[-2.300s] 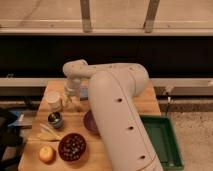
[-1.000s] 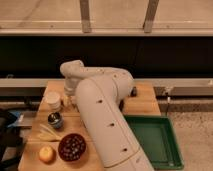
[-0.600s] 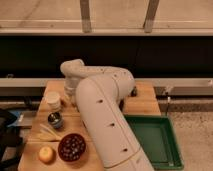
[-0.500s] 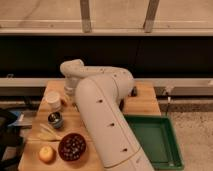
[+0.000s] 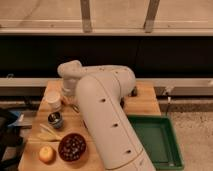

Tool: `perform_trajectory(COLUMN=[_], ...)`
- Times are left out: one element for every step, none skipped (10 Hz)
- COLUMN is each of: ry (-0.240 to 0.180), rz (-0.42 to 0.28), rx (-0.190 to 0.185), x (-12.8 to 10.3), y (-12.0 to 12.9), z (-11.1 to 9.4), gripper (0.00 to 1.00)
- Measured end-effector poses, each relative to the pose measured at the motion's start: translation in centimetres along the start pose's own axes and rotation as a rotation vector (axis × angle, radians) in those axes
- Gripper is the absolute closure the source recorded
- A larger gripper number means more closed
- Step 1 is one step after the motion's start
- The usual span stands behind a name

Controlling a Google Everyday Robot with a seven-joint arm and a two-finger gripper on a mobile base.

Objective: Place fork in purple bowl

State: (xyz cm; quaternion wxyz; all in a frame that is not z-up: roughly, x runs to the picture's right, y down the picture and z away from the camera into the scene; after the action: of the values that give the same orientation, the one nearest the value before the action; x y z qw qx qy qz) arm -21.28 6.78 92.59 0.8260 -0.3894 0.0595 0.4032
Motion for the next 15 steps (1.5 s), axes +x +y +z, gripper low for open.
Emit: perform_trajectory(ry=[-0.01, -0.026, -0.045, -0.061, -0.079, -0.095, -0.114, -0.144, -0.164, -0.173, -0.188, -0.208, -0.224, -0.235, -0.246], rz=[0.002, 0.007, 0.017, 0.032, 0.046, 0.06, 0.075, 0.096, 0.132, 0.148, 0.153, 0.158, 0.164, 0.17, 0.171], rx=[0.006, 0.008, 0.016, 0.022, 0.026, 0.029, 0.031, 0.023, -0.005, -0.025, -0.046, -0.073, -0.101, -0.13, -0.185], x=[0.0, 0.0, 0.2, 0.5, 0.7, 1.0, 1.4, 1.9, 2.1, 2.4, 2.6, 3.1, 4.1, 5.2, 6.9], y=[-0.1, 0.0, -0.6, -1.2, -1.5, -1.9, -2.5, -3.3, -4.0, -4.3, -4.2, -4.2, -4.6, -5.1, -5.5], z=[-0.4, -1.0, -1.6, -2.3, -3.0, -3.6, -4.3, -5.6, -7.4, -9.2, -11.1, -13.3, -15.0, -16.2, -17.2], gripper=[1.0, 1.0, 1.0, 1.0, 1.0, 1.0, 1.0, 1.0, 1.0, 1.0, 1.0, 1.0, 1.0, 1.0, 1.0])
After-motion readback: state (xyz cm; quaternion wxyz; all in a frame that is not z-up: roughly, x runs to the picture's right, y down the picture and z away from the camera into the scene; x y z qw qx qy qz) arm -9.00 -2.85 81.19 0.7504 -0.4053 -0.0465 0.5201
